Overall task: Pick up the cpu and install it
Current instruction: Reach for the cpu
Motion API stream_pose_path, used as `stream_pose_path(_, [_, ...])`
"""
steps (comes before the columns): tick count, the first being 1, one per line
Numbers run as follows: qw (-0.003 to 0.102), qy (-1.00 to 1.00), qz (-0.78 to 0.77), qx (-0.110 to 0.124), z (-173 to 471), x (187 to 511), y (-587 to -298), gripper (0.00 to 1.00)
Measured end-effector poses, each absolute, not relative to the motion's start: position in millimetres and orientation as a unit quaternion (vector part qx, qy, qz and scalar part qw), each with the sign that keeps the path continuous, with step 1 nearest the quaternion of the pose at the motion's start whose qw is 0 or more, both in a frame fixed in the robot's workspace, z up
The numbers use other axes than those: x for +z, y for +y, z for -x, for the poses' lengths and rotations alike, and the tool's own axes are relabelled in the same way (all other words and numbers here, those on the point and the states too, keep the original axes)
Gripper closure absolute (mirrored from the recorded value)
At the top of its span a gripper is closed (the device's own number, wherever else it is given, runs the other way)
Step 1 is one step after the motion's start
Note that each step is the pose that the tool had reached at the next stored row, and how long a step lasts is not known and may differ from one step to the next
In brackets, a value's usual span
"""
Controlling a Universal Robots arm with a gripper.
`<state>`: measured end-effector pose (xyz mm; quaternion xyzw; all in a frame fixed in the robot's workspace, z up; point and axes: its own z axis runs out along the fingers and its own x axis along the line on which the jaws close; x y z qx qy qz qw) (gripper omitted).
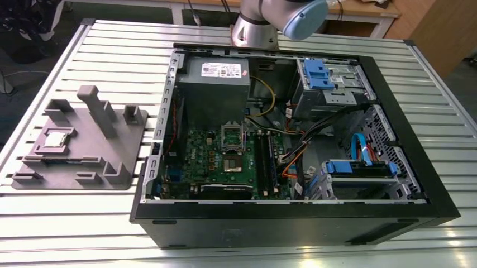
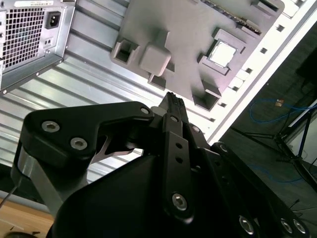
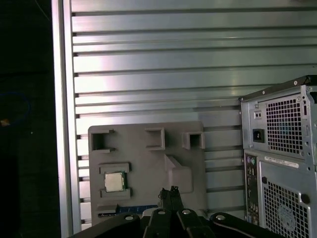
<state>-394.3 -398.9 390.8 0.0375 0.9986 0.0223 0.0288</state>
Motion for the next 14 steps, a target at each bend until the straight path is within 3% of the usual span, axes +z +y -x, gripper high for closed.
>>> stream_pose_path(14, [0.029, 0.999, -0.037, 0.022, 417.8, 386.3, -399.0, 0.89])
